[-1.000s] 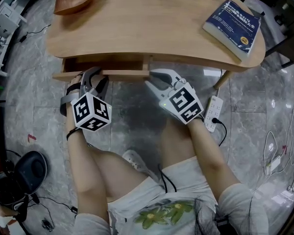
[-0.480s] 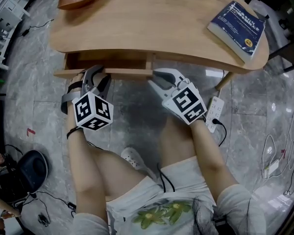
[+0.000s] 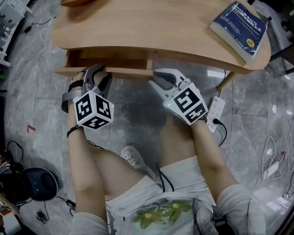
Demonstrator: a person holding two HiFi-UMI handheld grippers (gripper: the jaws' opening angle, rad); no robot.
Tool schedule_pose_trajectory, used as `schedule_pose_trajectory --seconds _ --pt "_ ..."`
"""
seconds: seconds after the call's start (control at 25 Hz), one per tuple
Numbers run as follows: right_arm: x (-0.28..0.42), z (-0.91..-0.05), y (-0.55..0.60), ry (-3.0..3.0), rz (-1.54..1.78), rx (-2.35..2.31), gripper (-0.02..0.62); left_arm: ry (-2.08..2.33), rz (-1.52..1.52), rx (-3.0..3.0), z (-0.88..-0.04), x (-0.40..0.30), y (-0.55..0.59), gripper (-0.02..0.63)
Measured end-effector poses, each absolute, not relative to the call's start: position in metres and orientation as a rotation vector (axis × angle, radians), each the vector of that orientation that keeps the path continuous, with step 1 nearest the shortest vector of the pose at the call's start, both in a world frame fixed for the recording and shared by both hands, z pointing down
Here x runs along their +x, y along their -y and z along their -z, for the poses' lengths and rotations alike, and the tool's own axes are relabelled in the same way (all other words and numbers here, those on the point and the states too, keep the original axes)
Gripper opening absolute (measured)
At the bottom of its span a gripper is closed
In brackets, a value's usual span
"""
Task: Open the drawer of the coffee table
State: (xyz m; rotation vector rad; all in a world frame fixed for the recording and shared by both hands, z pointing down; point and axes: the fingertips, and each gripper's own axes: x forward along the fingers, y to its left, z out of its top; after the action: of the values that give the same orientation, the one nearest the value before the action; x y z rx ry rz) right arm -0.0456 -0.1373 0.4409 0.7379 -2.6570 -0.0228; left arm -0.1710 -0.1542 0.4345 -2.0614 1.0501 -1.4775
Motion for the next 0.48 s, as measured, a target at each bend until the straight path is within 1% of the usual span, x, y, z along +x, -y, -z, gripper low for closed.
schedule_pose_trajectory --seconds 0.48 --pt "-0.0435 -0.4422 0.1301 2.656 0.033 0.698 0.083 -1.045 1.490 -2.060 -0.4362 -0.1694 0.1446 0.161"
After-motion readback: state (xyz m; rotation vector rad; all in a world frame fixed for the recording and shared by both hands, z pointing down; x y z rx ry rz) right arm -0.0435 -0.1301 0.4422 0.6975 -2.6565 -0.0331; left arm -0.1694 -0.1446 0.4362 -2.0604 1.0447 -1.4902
